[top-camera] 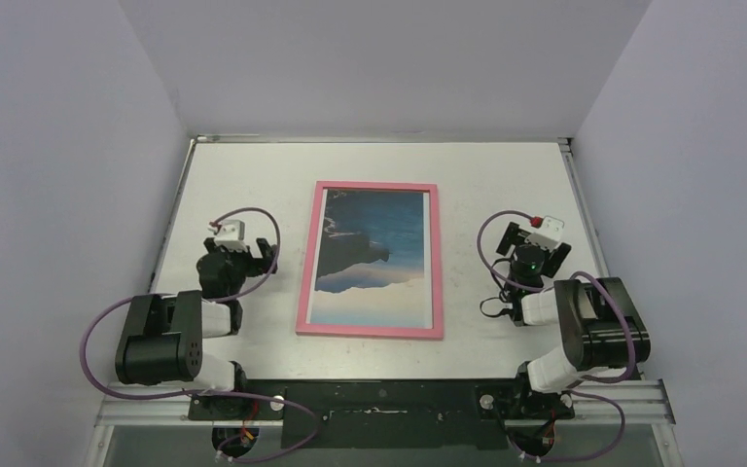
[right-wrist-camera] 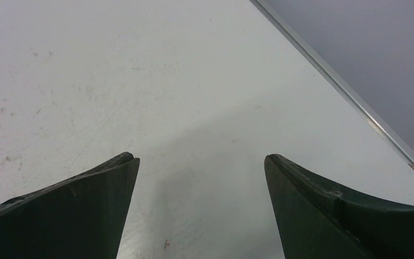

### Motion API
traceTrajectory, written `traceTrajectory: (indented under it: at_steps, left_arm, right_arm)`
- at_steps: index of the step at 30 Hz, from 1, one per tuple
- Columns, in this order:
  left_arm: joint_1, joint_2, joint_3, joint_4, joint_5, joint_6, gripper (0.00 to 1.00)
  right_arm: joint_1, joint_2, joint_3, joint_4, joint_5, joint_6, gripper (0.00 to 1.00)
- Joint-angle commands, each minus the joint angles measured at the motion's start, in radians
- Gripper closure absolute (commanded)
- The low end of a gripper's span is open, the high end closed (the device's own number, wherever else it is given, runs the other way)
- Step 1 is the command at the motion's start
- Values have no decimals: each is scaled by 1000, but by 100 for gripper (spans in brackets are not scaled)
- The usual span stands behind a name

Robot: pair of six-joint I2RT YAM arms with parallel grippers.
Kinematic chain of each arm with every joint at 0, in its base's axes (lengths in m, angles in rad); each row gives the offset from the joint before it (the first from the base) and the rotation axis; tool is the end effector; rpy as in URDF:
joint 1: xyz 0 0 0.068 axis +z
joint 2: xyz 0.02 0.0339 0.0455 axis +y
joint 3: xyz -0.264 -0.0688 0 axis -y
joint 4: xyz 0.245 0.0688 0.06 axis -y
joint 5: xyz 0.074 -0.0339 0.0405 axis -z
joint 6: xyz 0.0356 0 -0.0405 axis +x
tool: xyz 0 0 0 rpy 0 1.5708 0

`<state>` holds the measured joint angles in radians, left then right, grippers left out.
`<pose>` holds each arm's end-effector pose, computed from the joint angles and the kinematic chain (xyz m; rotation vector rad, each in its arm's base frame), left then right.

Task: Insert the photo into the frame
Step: Reset both arms

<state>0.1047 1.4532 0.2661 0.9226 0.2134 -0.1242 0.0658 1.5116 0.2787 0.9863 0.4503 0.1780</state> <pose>0.2409 0.0177 0.1425 -0.0599 1.8332 -0.2094 0.2455 0.0007 0.1399 0.4149 1.7500 -0.2347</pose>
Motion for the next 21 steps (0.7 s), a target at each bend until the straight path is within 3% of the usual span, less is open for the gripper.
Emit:
traceTrajectory:
  at_steps: [1,3,4,6,7,21]
  left_arm:
    - [-62,32,-139,438,-68,66,4]
    - [-82,-4,-81,286,-148,60,4]
    - [-79,24,-53,291,-140,57,4]
    - [-87,4,-7,152,-161,61,4]
    - [-93,7,-18,185,-169,61,4]
    - [-92,16,-18,199,-174,58,4]
  right_arm:
    - [2,29,-37,174,-106,-48,10]
    - [13,110,-73,337,-175,-98,10]
    - [35,99,-80,323,-156,-118,10]
    - [42,117,-46,290,-122,-111,10]
    - [42,110,-9,197,-118,-97,10]
    - [25,101,-36,244,-150,-103,10]
